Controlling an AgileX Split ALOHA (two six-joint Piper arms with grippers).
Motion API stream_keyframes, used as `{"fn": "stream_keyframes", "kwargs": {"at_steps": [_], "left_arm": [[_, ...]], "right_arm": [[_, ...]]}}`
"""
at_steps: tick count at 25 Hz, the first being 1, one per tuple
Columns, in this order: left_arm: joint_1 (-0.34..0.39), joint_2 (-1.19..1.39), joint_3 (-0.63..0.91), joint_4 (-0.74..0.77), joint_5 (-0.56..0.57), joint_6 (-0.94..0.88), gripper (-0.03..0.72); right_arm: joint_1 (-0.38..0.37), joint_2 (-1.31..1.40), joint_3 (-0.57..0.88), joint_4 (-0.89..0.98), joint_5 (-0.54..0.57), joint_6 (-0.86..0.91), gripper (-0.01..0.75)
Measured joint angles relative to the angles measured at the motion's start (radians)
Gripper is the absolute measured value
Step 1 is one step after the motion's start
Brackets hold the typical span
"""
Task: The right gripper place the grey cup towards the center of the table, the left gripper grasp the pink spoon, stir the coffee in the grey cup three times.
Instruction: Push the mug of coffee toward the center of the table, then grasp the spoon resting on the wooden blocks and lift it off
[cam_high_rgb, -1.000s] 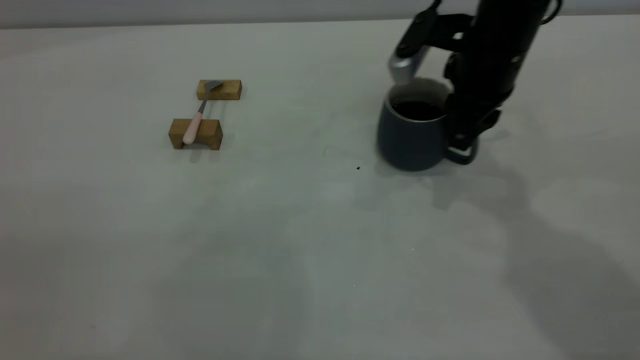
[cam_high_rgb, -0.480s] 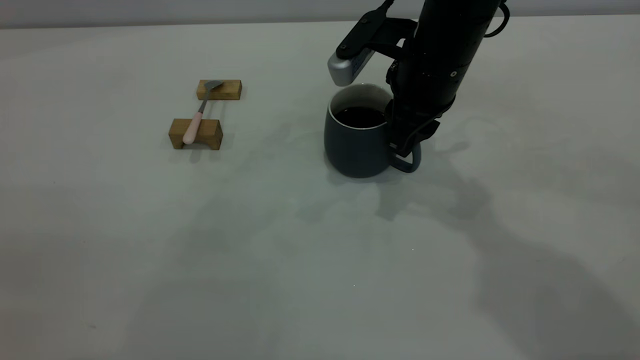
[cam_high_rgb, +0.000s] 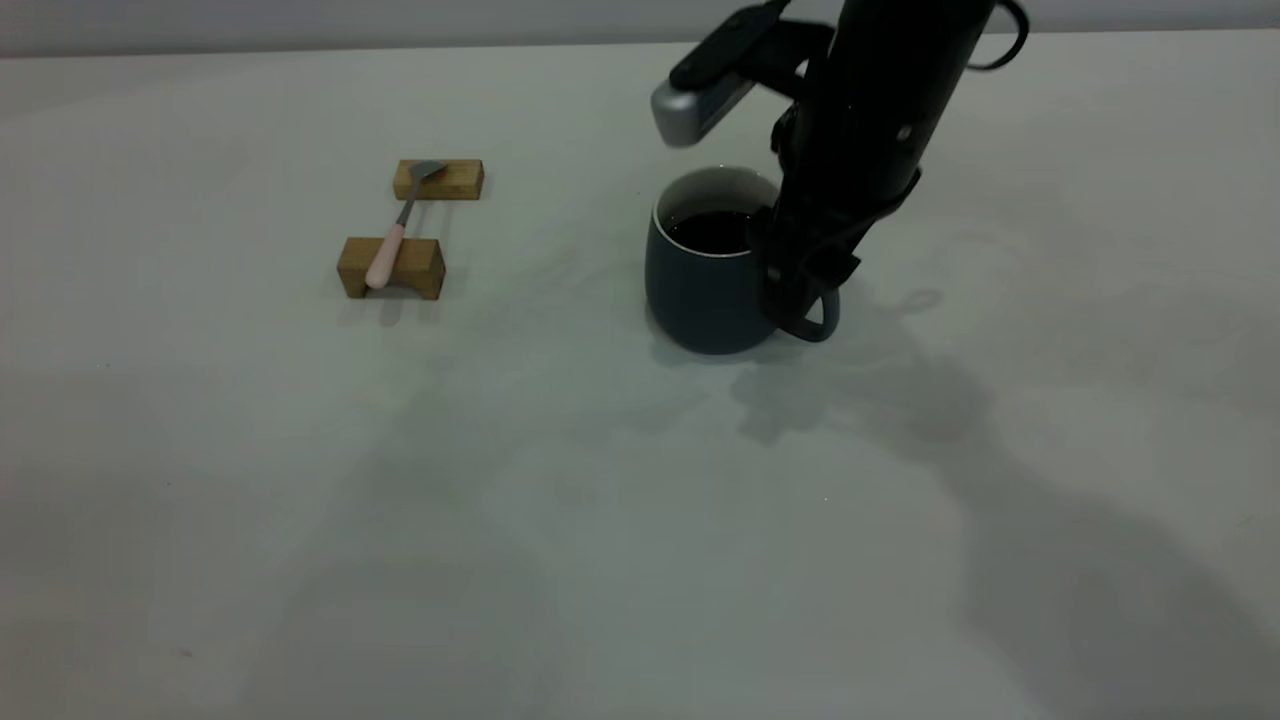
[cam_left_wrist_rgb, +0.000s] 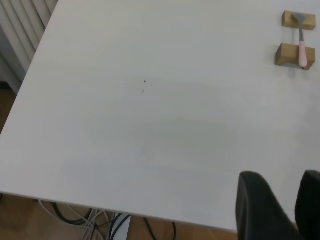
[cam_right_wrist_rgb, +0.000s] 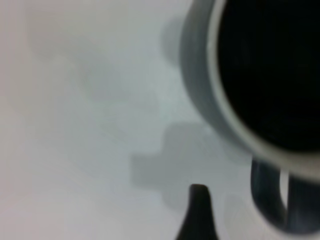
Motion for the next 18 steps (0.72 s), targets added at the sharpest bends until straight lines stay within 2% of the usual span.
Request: {"fn": "stream_keyframes", "kwargs": {"at_steps": [7, 15, 18], "left_arm": [[0.0, 0.0, 0.0, 0.0, 0.0, 0.0, 0.262], [0.0, 0.0, 0.0, 0.0, 0.0, 0.0, 0.262], [0.0, 0.0, 0.0, 0.0, 0.0, 0.0, 0.262]], "right_arm": [[0.0, -0.303, 0.0, -0.003, 0.183, 0.149, 0.723], [0.0, -0.684, 0.0, -0.121, 0.617, 0.432, 0.715], [0.0, -0.769, 0.01, -0.187, 0.678, 0.528, 0.715]]}}
